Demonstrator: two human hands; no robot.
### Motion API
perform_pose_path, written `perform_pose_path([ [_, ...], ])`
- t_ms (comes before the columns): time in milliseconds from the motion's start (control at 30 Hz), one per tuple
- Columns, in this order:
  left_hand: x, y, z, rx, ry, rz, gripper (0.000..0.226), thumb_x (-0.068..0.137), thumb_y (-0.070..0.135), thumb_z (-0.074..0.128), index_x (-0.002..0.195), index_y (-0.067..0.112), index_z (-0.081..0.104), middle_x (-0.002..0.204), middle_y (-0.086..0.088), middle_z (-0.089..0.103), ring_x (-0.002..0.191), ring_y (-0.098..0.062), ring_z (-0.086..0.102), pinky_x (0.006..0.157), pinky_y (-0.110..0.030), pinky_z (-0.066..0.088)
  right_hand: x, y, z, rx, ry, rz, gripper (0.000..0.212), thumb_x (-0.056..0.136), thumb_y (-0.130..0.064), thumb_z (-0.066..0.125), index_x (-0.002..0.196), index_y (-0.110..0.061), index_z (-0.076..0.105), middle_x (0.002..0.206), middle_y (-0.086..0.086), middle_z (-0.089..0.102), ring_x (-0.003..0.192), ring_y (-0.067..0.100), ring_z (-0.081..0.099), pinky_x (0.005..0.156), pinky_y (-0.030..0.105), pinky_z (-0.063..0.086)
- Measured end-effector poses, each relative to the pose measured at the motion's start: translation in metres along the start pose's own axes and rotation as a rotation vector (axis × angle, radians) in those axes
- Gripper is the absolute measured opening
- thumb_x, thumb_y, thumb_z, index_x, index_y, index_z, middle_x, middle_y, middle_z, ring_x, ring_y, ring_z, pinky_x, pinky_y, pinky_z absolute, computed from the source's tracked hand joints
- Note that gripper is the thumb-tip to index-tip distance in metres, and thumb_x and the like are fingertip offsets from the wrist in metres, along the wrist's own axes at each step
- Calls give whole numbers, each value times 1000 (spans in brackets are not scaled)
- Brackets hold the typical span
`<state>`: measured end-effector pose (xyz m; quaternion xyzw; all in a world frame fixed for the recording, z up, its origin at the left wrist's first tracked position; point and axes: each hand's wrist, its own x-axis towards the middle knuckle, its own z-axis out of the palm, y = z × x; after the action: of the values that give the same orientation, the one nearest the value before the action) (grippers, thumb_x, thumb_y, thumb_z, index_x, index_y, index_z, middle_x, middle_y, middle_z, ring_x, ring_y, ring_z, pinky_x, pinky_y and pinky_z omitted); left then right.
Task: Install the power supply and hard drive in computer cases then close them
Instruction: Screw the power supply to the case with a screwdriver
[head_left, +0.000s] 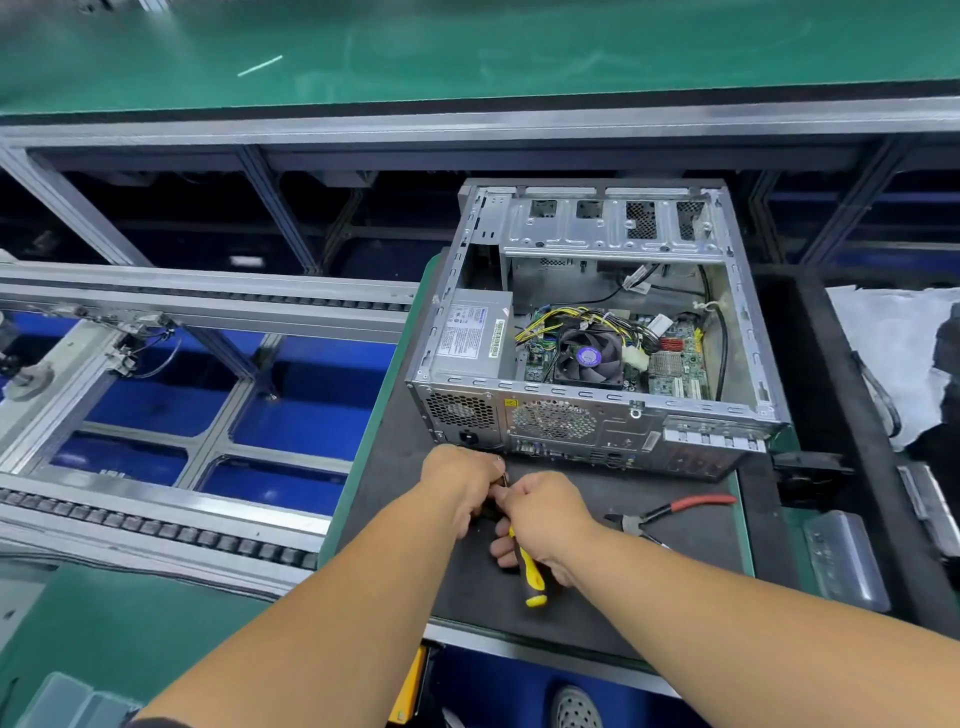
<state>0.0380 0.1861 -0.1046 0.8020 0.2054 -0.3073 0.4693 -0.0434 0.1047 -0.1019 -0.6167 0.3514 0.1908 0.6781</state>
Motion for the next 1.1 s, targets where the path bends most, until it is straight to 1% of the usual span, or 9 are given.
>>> perform_pose_path([
  [233, 9, 14, 1, 60, 84, 13, 11, 80, 7, 80, 85, -1, 73, 63, -9, 69, 40, -14, 53, 34, -15, 35, 8, -12, 8, 135, -23, 124, 27, 109, -20, 47, 86, -12, 57, 64, 12, 52, 44, 22, 50, 48, 32, 44],
  [400, 13, 17, 1, 74, 67, 30, 12, 81, 3, 80, 83, -2, 69, 56, -10, 67, 45, -18, 60, 49, -26, 48, 14, -11, 9, 150, -33, 142, 31, 109, -22, 47, 83, -14, 59, 54, 9, 54, 44, 22, 52, 48, 31, 47],
  [567, 18, 15, 1, 157, 67, 82, 29, 78, 14, 85, 96, -5, 71, 92, -19, 76, 86, -29, 74, 84, -46, 62, 18, -12, 7, 86, -63, 134, 30, 110, -27, 44, 87, -13, 60, 65, 11, 61, 51, 24, 60, 51, 32, 53],
  [633, 19, 14, -2, 176, 72, 105, 29, 77, 18, 85, 98, 2, 71, 102, -20, 74, 97, -33, 74, 87, -47, 61, 19, -13, 6, 58, -58, 120, 31, 110, -25, 44, 88, -12, 61, 66, 12, 64, 51, 25, 62, 54, 34, 54],
  [700, 16, 9, -4, 160, 95, 138, 20, 79, 19, 83, 85, 8, 68, 96, -20, 75, 88, -32, 74, 83, -45, 62, 20, -14, 7, 54, -58, 116, 32, 109, -23, 43, 85, -11, 61, 64, 12, 63, 50, 25, 60, 56, 36, 53],
  [800, -2, -10, -10, 82, 183, 209, 18, 90, 19, 73, 77, 9, 68, 71, -11, 74, 57, -19, 63, 56, -31, 54, 22, -15, 8, 68, -48, 128, 29, 107, -16, 42, 87, -8, 61, 60, 12, 63, 47, 25, 58, 57, 37, 54],
  [867, -23, -31, -21, 131, 247, 253, 24, 95, 24, 65, 73, 15, 63, 64, -1, 67, 56, -15, 57, 53, -28, 46, 23, -15, 9, 93, -56, 139, 25, 106, -14, 40, 93, -6, 60, 57, 11, 64, 44, 24, 57, 54, 35, 55],
  [933, -45, -52, -31, 145, 151, 190, 31, 99, 33, 58, 76, 13, 60, 63, -4, 65, 53, -20, 56, 50, -30, 46, 24, -16, 10, 114, -66, 150, 24, 107, -11, 37, 96, -5, 57, 54, 10, 64, 41, 23, 58, 53, 33, 53],
  [1100, -87, -71, -29, -186, -398, -192, 38, 108, 38, 43, 106, 5, 62, 73, -17, 69, 50, -22, 58, 44, -25, 36, 28, -15, 13, 202, -51, 178, 29, 109, -12, 31, 95, -5, 55, 60, 14, 62, 54, 25, 55, 53, 31, 47],
])
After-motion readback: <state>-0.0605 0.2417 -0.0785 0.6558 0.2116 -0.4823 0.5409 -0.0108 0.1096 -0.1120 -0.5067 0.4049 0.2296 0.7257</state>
